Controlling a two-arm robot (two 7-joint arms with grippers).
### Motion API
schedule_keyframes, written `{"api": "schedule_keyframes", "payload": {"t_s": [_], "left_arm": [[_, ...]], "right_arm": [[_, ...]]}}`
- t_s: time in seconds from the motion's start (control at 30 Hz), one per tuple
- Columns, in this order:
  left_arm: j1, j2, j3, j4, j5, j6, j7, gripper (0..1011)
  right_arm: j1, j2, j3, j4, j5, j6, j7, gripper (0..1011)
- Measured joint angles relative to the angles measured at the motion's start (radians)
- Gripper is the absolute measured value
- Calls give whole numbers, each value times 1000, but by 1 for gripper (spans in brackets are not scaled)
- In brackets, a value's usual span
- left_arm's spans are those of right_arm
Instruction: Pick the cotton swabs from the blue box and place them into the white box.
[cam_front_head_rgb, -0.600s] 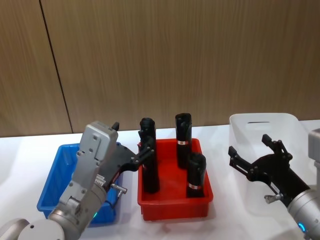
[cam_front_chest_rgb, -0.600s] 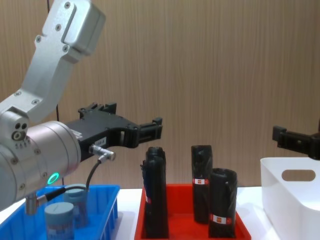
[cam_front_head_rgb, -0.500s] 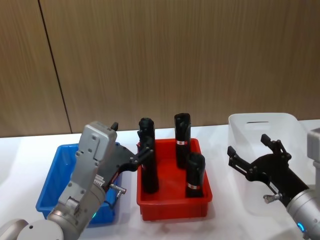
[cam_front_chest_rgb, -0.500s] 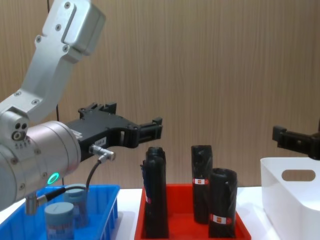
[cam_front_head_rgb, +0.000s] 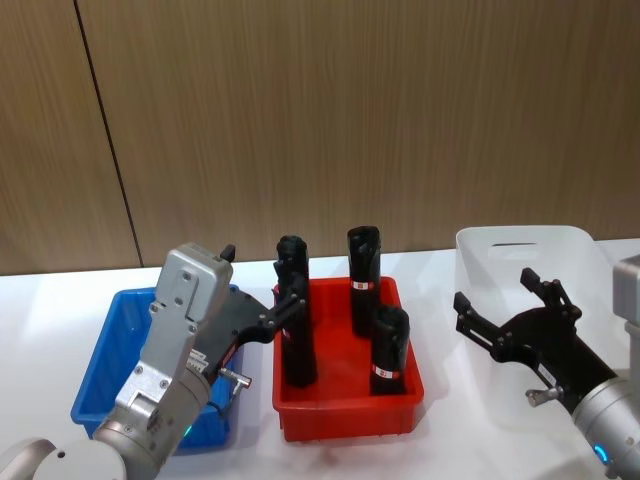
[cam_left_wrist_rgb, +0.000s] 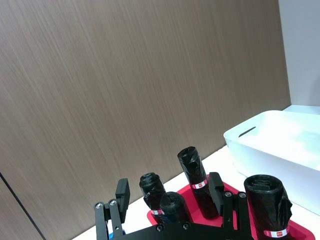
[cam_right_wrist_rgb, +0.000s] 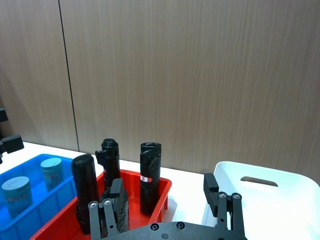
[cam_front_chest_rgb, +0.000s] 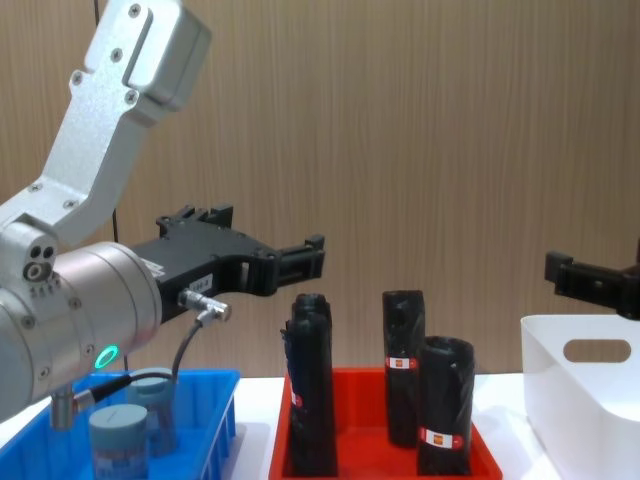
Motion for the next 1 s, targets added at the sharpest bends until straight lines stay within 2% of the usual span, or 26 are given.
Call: {"api": "schedule_keyframes", "payload": {"t_s": [0.63,0.87,1.0], "left_arm": [[4,8,-6,0,-7,0,-2,1004],[13,28,-24,-3,-39,13,-7,1004],[24,46,-39,-9,-72,35,-8,1004]], "right_arm": [[0,0,0,0,0,0,0,1002],[0,0,0,0,0,0,0,1002],[0,0,0,0,0,0,0,1002]]}}
